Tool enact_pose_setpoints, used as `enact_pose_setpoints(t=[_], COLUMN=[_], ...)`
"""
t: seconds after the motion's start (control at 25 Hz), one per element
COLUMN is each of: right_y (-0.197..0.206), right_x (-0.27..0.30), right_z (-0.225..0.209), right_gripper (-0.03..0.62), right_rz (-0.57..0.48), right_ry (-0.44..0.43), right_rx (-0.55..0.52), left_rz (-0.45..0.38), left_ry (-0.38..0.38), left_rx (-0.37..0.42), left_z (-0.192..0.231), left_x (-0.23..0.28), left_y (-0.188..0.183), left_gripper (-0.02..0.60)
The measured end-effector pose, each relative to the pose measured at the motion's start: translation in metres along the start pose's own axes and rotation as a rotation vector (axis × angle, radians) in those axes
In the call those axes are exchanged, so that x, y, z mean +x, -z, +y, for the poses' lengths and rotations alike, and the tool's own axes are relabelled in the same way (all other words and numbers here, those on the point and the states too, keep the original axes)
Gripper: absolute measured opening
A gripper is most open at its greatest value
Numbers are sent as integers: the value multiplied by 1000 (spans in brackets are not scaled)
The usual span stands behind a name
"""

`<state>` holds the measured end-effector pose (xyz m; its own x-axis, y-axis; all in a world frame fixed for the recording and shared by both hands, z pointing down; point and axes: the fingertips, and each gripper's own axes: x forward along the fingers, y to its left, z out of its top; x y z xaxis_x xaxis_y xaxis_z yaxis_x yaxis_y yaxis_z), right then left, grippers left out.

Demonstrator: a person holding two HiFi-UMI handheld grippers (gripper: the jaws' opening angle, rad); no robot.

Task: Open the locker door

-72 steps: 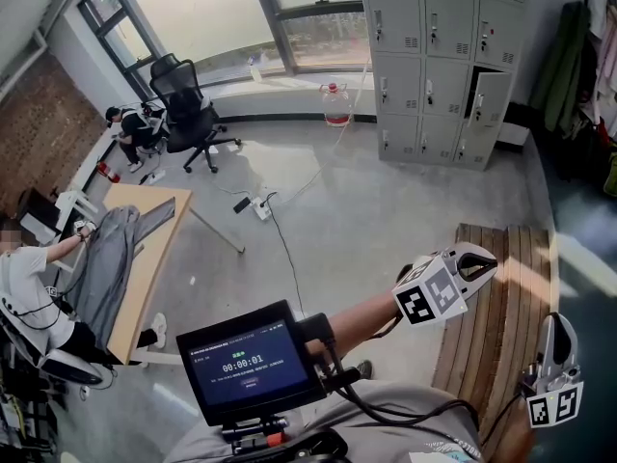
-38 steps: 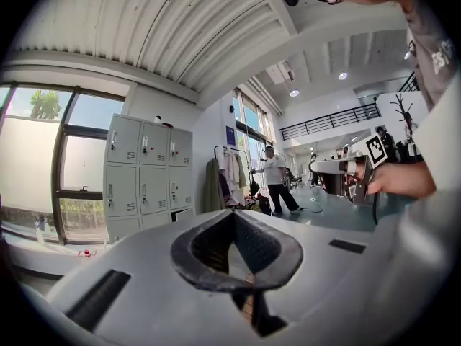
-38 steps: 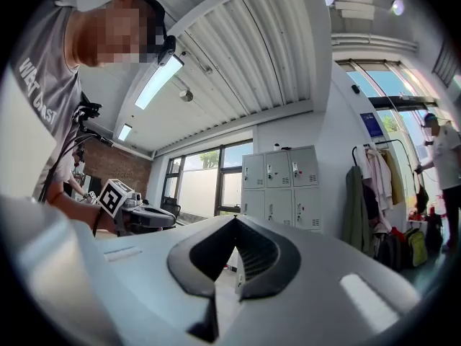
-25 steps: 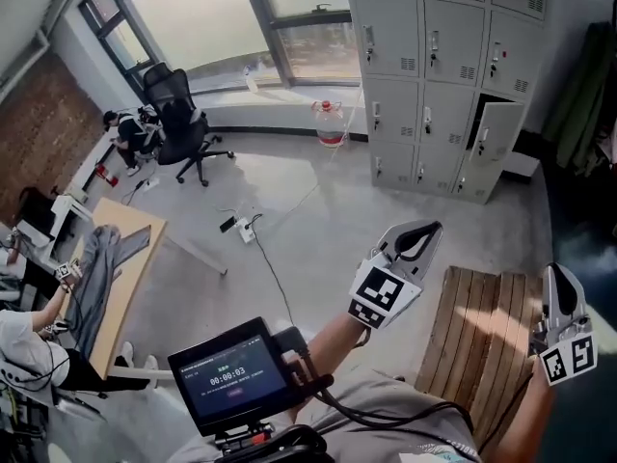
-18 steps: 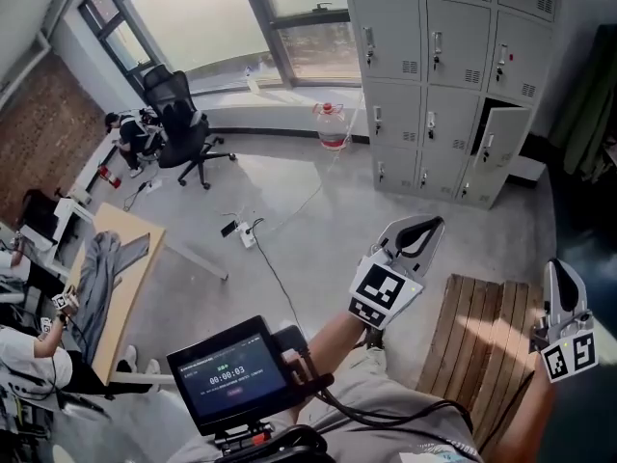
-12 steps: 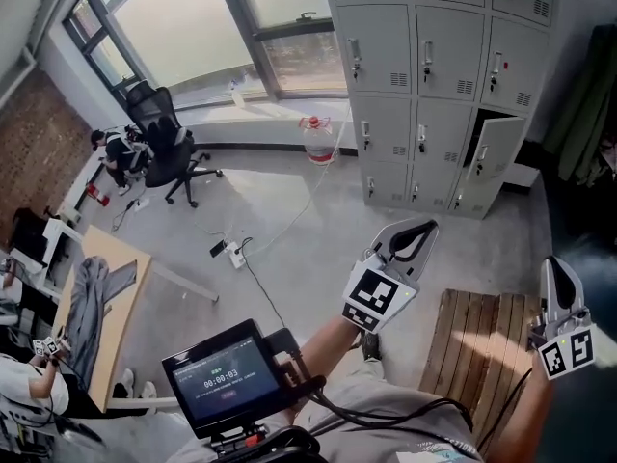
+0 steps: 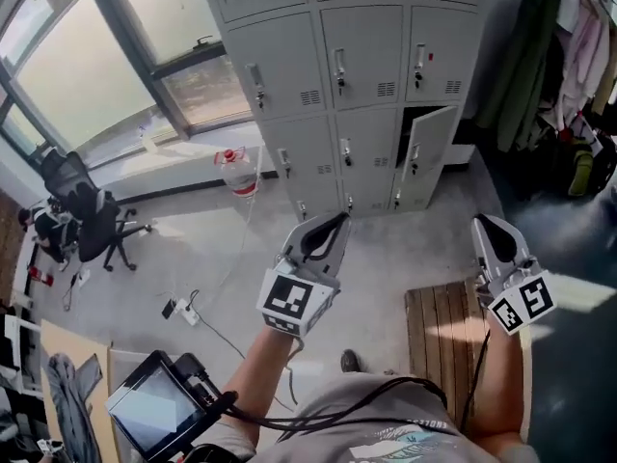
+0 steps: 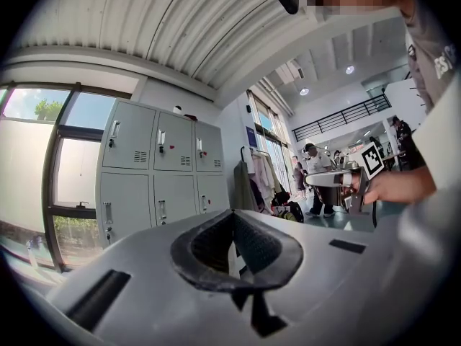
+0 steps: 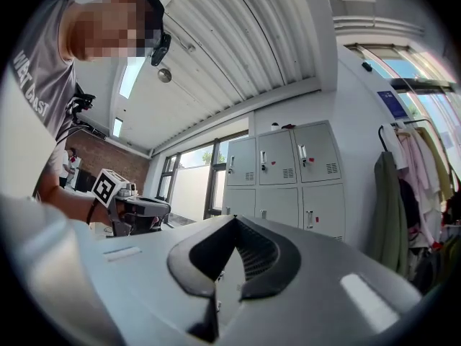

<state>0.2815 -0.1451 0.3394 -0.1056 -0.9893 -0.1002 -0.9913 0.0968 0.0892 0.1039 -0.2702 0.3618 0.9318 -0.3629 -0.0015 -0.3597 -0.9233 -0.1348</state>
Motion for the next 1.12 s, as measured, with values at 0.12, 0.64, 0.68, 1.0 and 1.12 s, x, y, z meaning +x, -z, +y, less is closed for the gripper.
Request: enact_pose_setpoints(t=[0.12, 0.64, 0.68, 1.0, 1.12], right_y=[6, 55, 60, 85, 93], right_x=[25, 159, 173, 274, 305], right_z=[-19, -127, -138, -229, -262], right_gripper=[-6, -6, -6, -6, -6], right_rz=[9, 18, 19, 51, 59], right_ry=[6, -19, -27, -99, -108], right_rx=[2, 28, 27, 25, 32], left_rz=[-11, 10, 8, 1, -1], left_ry=[4, -34, -44, -108, -131], left_rx=[-15, -24, -25, -32, -33], left_z=[15, 93, 101, 155, 166], left_x=[24, 127, 138, 239, 267], left_y=[0, 32, 34, 45, 43], left_gripper=[8, 8, 8, 8, 8])
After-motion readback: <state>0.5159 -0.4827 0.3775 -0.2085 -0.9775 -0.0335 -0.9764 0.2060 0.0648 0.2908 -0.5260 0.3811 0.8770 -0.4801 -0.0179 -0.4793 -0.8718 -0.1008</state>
